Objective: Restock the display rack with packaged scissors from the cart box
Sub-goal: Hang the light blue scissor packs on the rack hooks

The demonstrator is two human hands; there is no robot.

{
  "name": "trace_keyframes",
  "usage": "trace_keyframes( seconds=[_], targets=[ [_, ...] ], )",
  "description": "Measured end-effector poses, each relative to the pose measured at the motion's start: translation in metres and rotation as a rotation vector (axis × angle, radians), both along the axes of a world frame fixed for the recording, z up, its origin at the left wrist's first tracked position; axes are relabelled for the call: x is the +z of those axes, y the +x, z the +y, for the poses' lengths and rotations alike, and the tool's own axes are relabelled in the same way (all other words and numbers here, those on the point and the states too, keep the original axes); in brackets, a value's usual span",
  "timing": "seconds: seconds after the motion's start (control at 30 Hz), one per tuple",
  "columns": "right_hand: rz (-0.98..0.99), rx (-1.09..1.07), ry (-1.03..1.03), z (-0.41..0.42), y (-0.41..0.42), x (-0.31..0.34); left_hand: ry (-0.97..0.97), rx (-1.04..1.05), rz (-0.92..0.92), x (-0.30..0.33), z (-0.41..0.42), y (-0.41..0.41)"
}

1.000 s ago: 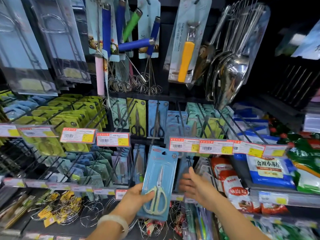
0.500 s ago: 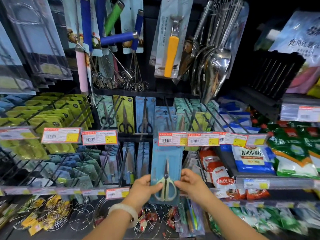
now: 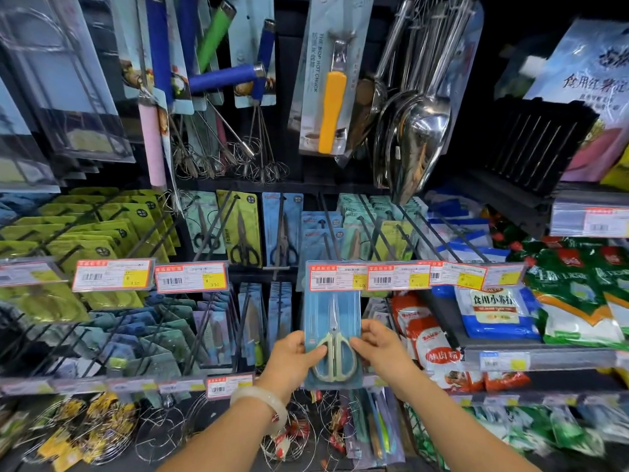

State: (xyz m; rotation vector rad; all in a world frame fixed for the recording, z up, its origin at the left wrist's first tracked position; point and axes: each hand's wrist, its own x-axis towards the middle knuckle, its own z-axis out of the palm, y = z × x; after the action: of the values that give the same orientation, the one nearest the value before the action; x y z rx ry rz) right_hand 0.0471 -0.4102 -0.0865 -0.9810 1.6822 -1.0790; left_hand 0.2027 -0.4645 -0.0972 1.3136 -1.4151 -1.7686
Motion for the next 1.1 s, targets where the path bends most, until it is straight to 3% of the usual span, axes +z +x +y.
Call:
trace_keyframes(
  seconds=[0.23, 0.43, 0.57, 0.7, 0.83, 0.93, 1.1],
  targets=[
    [0.054, -0.011, 0.030, -0.014, -0.002, -0.005, -0.016, 0.034, 0.013, -0.005, -0.010, -0.002],
    [0.064, -0.064, 0.045, -0.038, -0.005, -0.003, -0.123, -0.014, -0.225, -0.002, -0.030, -0.017],
    [0.263, -0.120, 0.148, -0.059, -0.012, -0.008, -0.138, -0.045, -0.368, 0.008, -0.040, -0.023],
    [0.328, -0.129, 0.264, -0.060, -0.015, -0.011, -0.145, -0.074, -0.455, 0.012, -0.039, -0.021],
    [0.427, -0.046, 0.316, -0.037, -0.017, -0.012, -0.234, -0.245, -0.690, 0.006, -0.028, -0.019],
    [0.534, 0.032, 0.390, -0.013, -0.019, -0.017, -0.404, -0.415, -0.870, -0.001, -0.013, -0.025],
    [0.881, 0.102, 0.439, 0.038, -0.023, -0.027, -0.688, -0.666, -0.981, -0.003, 0.024, -0.055]
  ],
)
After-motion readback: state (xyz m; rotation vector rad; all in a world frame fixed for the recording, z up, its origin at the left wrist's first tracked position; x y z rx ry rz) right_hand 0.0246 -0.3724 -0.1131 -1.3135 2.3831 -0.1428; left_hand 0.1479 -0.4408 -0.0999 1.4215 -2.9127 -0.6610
